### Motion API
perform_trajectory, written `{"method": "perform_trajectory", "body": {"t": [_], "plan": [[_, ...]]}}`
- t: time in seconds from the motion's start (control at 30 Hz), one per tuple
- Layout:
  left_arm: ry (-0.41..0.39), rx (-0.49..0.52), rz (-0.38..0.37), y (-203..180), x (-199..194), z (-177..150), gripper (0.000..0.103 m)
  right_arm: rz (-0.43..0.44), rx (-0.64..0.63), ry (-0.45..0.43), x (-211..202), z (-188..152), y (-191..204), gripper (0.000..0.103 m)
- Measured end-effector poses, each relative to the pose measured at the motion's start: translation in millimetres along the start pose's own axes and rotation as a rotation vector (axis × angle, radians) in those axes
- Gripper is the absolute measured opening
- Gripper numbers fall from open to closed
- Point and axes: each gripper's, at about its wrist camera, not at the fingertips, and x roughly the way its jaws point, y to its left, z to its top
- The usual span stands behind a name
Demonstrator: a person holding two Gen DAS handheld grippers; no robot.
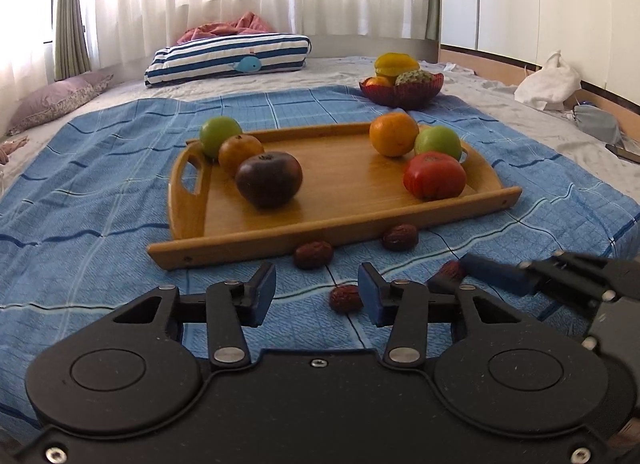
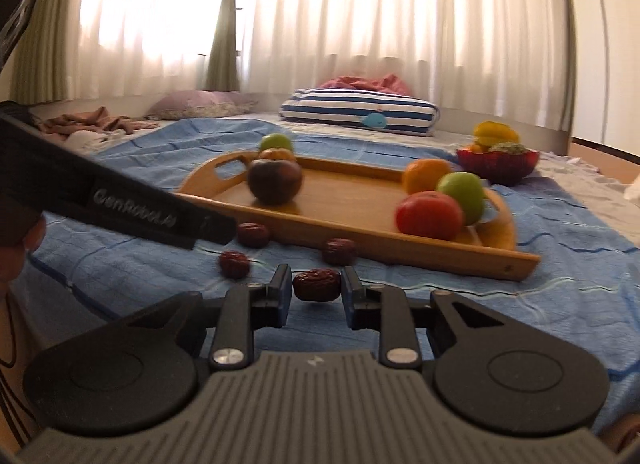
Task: Organize fruits
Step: 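Close left gripper on a red date on the blanket while right gripper grasps another date, then carry the date onto the tray while right gripper carries its date onto the tray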
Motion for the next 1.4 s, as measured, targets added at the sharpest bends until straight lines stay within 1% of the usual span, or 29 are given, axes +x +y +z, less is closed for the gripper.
{"method": "perform_trajectory", "body": {"t": [0.2, 0.3, 0.37, 0.43, 0.53, 0.7, 0.83, 1.0, 1.17, 1.27, 1.4], "plan": [[0.02, 0.01, -0.01, -12.2, 12.4, -8.7, 0.04, -0.075, 0.043, 0.009, -4.0, -0.8, -21.7, 0.031], [0.03, 0.011, -0.015, -16.6, 17.4, -12.1, 0.033, -0.09, 0.056, 0.012, -3.0, -0.2, -26.5, 0.031], [0.037, 0.009, -0.019, -18.5, 20.8, -12.9, 0.032, -0.089, 0.061, 0.016, -2.5, -0.1, -27.2, 0.031], [0.038, 0.005, -0.018, -19.4, 23.5, -13.6, 0.023, -0.088, 0.064, 0.018, -1.9, -0.5, -26.9, 0.031], [0.035, 0.017, -0.004, -21.3, 26.0, -14.0, 0.023, -0.079, 0.063, 0.021, -0.8, -0.3, -23.9, 0.031], [-0.002, 0.047, 0.009, -21.9, 21.0, -7.1, 0.023, -0.077, 0.05, 0.021, 2.6, 3.1, -19.4, 0.031], [-0.043, 0.041, 0.028, -14.7, 16.6, 7.5, 0.023, -0.079, 0.057, 0.011, 7.6, 10.9, -20.0, 0.031], [-0.083, 0.016, 0.071, 2.8, 18.0, 29.0, 0.023, -0.082, 0.053, -0.013, 18.5, 28.4, -21.2, 0.031], [-0.093, -0.004, 0.113, 21.7, 31.0, 46.5, 0.023, -0.085, 0.043, -0.03, 36.5, 46.5, -19.4, 0.031], [-0.082, -0.022, 0.131, 33.0, 42.2, 52.5, 0.023, -0.081, 0.062, -0.013, 51.8, 55.5, -20.9, 0.031], [-0.058, -0.046, 0.149, 46.1, 60.3, 56.4, 0.023, -0.08, 0.096, 0.042, 75.8, 62.9, -24.0, 0.031]]}}
